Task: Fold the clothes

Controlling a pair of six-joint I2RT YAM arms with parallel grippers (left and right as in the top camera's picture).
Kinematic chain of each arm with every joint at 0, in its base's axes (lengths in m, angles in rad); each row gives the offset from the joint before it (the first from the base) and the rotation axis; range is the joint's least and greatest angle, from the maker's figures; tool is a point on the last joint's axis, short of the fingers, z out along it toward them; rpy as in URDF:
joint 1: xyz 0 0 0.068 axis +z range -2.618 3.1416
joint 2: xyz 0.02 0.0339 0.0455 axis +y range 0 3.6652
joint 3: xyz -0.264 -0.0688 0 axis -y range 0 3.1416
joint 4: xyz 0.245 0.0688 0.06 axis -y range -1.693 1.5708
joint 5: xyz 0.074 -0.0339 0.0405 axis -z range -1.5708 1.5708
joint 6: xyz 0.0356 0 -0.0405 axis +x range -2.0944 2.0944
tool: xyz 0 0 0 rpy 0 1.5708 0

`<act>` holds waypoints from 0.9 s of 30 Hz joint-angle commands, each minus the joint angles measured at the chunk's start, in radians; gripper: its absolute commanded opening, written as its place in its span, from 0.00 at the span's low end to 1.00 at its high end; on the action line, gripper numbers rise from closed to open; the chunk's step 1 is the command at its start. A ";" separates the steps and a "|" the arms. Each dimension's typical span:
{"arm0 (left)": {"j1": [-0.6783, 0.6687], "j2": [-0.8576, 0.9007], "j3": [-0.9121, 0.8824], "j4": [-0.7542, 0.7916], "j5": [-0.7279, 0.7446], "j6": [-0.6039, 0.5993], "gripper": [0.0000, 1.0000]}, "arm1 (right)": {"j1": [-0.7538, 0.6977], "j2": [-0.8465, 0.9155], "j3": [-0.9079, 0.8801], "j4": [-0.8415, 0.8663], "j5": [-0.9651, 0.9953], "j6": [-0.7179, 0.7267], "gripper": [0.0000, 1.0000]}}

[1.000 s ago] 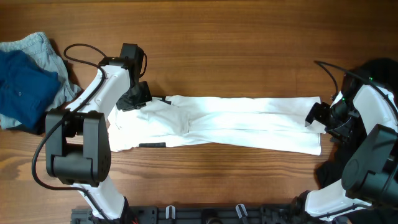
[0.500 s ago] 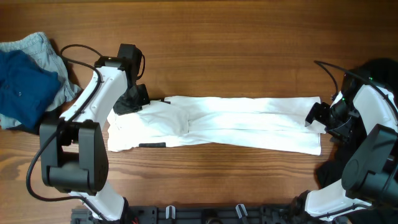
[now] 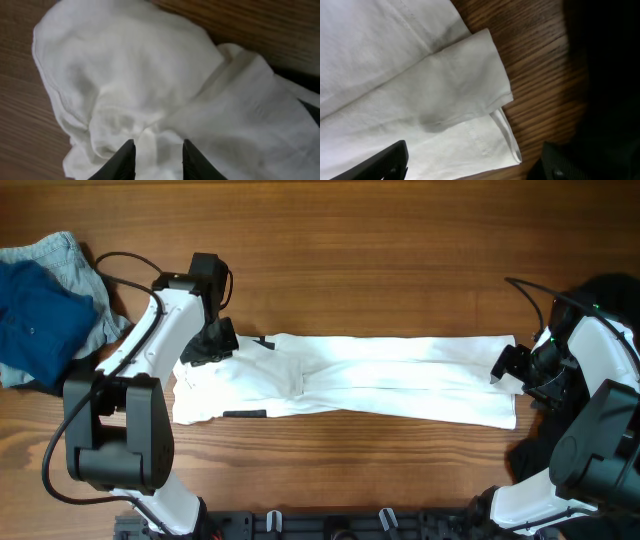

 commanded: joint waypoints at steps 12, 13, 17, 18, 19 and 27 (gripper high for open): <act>0.003 -0.024 -0.013 -0.052 0.017 -0.003 0.24 | -0.002 -0.005 -0.015 0.045 -0.002 0.002 0.92; 0.003 -0.030 -0.013 -0.055 0.036 -0.003 0.24 | -0.002 -0.004 -0.018 0.054 -0.003 0.002 0.92; 0.003 -0.086 -0.011 -0.050 0.085 -0.018 0.38 | -0.002 -0.003 -0.063 0.141 -0.089 -0.034 0.92; 0.003 -0.107 -0.011 -0.046 0.086 -0.025 0.40 | -0.002 -0.003 -0.077 0.166 -0.111 -0.047 0.92; 0.003 -0.130 -0.011 -0.042 0.085 -0.025 0.41 | -0.002 -0.003 -0.097 0.192 -0.126 -0.053 0.92; 0.015 -0.227 -0.011 -0.039 0.085 -0.025 0.44 | -0.002 0.000 -0.223 0.320 -0.130 -0.067 0.88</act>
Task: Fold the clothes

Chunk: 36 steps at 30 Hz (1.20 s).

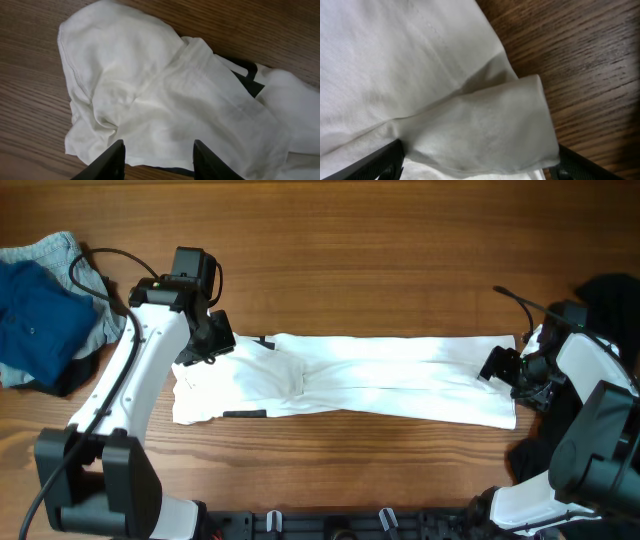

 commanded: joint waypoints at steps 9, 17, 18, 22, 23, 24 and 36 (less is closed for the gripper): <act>0.023 -0.034 -0.005 -0.019 0.012 -0.013 0.44 | -0.002 0.018 -0.056 0.082 -0.013 -0.063 0.04; 0.111 -0.036 -0.005 -0.053 0.030 -0.013 0.43 | -0.014 0.012 0.204 -0.125 0.097 -0.015 0.04; 0.129 -0.036 -0.005 -0.053 0.052 -0.013 0.43 | -0.012 0.011 0.248 -0.162 0.093 -0.016 0.04; 0.172 -0.036 -0.005 -0.047 0.100 -0.013 0.48 | 0.050 -0.002 0.331 -0.248 0.019 -0.083 0.05; 0.178 -0.036 -0.005 -0.045 0.102 -0.013 0.49 | 0.084 -0.006 0.334 -0.264 0.009 -0.096 0.04; 0.180 -0.036 -0.005 -0.043 0.102 -0.013 0.49 | 0.116 -0.008 0.334 -0.272 0.009 -0.095 0.04; 0.180 -0.036 -0.005 -0.041 0.106 -0.013 0.49 | 0.591 0.030 0.330 -0.270 -0.034 0.127 0.04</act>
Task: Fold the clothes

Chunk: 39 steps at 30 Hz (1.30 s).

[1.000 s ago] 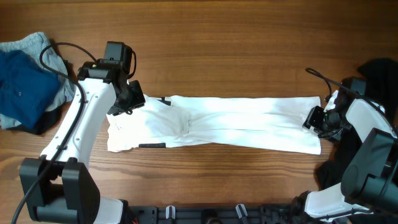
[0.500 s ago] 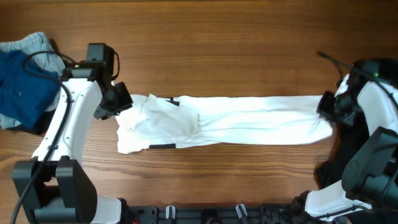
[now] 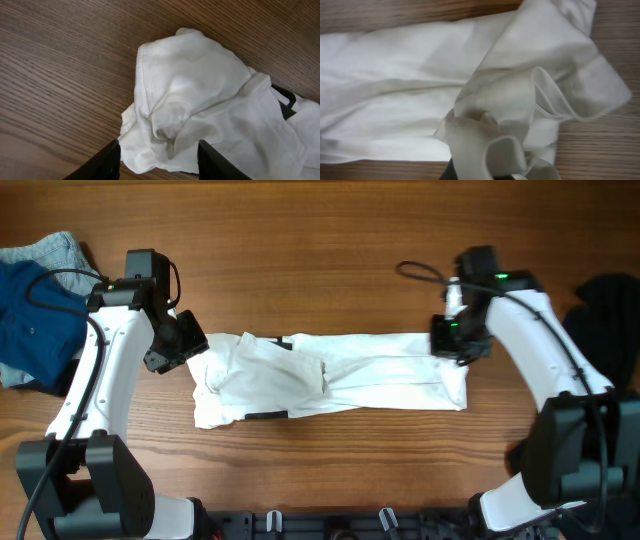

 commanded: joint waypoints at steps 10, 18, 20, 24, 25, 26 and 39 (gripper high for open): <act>0.005 -0.022 -0.005 0.010 0.016 -0.009 0.49 | 0.254 0.067 0.008 0.121 -0.112 0.144 0.06; 0.005 -0.022 -0.004 0.011 0.016 -0.009 0.49 | 0.291 0.070 0.008 0.099 -0.224 -0.102 0.34; 0.005 -0.022 -0.005 0.010 0.016 -0.009 0.49 | 0.280 0.070 0.008 0.079 -0.061 0.022 0.33; 0.005 -0.022 -0.005 0.010 0.016 -0.009 0.49 | 0.243 0.069 0.009 0.050 0.204 0.324 0.35; 0.005 -0.022 -0.005 0.010 0.016 -0.009 0.49 | 0.234 0.069 0.009 0.063 0.211 0.347 0.35; 0.005 -0.022 -0.004 0.010 0.016 -0.009 0.49 | 0.227 0.069 0.009 0.082 0.211 0.359 0.35; 0.005 -0.022 -0.005 0.011 0.016 -0.009 0.49 | 0.218 0.143 0.008 0.254 0.065 0.298 0.29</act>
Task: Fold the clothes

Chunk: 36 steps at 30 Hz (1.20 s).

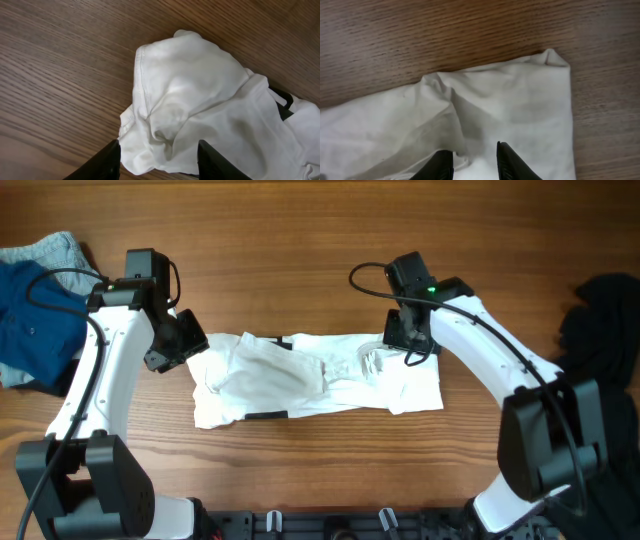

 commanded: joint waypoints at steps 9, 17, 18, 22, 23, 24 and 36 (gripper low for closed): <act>0.005 -0.022 -0.004 0.002 0.013 -0.009 0.49 | 0.028 0.093 0.010 0.346 -0.700 -0.329 0.30; 0.005 -0.022 -0.005 0.003 0.012 -0.009 0.49 | 0.000 -0.056 0.013 0.026 -0.281 -0.238 0.31; 0.005 -0.022 -0.005 0.003 0.012 -0.009 0.49 | 0.000 -0.072 0.012 -0.056 -0.176 -0.202 0.33; 0.005 -0.022 -0.005 0.006 0.012 -0.009 0.49 | 0.000 -0.067 -0.029 -0.173 -0.082 -0.166 0.33; 0.005 -0.022 -0.005 0.006 0.012 -0.009 0.49 | 0.001 -0.066 -0.048 -0.170 -0.081 -0.148 0.33; 0.005 -0.022 -0.005 0.006 0.012 -0.009 0.49 | 0.000 -0.066 -0.072 -0.159 -0.085 -0.129 0.32; 0.005 -0.022 -0.005 -0.002 0.012 -0.009 0.55 | 0.103 -0.066 -0.216 0.157 -0.815 -0.480 0.32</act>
